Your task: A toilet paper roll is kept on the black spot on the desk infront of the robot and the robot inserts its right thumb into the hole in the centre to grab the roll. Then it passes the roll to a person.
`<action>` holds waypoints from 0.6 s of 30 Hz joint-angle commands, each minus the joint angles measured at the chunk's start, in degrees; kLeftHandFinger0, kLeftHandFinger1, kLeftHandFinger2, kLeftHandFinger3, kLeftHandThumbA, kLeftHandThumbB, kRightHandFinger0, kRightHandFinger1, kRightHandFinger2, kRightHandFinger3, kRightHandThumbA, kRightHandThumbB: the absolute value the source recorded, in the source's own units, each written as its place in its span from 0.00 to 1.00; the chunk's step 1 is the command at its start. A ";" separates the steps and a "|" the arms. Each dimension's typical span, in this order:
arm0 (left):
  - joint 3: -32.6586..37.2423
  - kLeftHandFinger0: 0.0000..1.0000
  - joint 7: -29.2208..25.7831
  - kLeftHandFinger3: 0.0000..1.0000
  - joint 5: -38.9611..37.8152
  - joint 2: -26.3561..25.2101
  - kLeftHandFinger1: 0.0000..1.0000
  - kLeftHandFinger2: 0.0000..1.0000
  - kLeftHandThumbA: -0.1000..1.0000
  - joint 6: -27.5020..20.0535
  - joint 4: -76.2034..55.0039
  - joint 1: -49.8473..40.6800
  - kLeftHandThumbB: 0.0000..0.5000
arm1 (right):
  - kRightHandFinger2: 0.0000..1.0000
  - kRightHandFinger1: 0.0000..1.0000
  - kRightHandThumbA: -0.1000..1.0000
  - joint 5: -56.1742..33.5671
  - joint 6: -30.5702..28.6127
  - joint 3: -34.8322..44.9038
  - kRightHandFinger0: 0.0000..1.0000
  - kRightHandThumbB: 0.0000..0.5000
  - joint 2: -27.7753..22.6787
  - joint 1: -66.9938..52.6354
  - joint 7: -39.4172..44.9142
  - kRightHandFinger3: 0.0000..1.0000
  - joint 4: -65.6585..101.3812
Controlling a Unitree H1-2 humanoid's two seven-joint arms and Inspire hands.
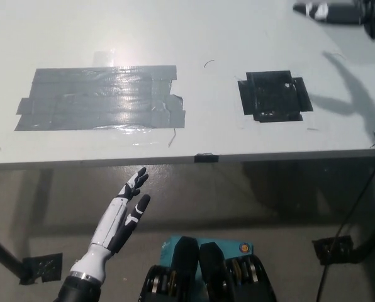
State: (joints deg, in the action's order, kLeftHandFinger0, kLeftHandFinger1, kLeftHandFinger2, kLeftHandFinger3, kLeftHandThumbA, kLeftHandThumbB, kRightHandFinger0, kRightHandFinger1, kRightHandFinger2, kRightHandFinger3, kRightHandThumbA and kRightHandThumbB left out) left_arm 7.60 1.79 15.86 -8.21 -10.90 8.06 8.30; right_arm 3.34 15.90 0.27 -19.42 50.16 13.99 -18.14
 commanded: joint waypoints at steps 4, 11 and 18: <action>-0.80 1.00 -0.48 1.00 -0.98 -0.30 1.00 1.00 1.00 -1.24 -1.56 -1.19 0.30 | 1.00 1.00 0.91 -5.04 3.39 1.72 1.00 0.90 3.03 -19.59 -0.24 1.00 39.73; -1.26 1.00 -0.49 1.00 -2.09 -0.18 1.00 1.00 1.00 -1.65 -1.21 -3.81 0.26 | 1.00 1.00 0.93 -2.11 -13.11 -3.03 1.00 0.84 9.56 -39.82 -1.83 1.00 34.69; -1.52 1.00 0.14 1.00 -3.81 0.27 1.00 1.00 1.00 -2.34 -1.01 -5.07 0.30 | 1.00 1.00 1.00 -6.56 -18.96 -1.95 1.00 0.75 11.17 -46.11 1.06 1.00 24.02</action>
State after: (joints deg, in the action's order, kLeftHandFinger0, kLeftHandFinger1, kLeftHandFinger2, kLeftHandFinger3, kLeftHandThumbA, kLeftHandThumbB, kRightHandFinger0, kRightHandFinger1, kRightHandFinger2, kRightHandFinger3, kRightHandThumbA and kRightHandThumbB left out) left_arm 6.75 1.78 14.90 -8.16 -10.76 8.29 3.85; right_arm 2.85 9.91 -2.70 -9.41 6.11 14.02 8.61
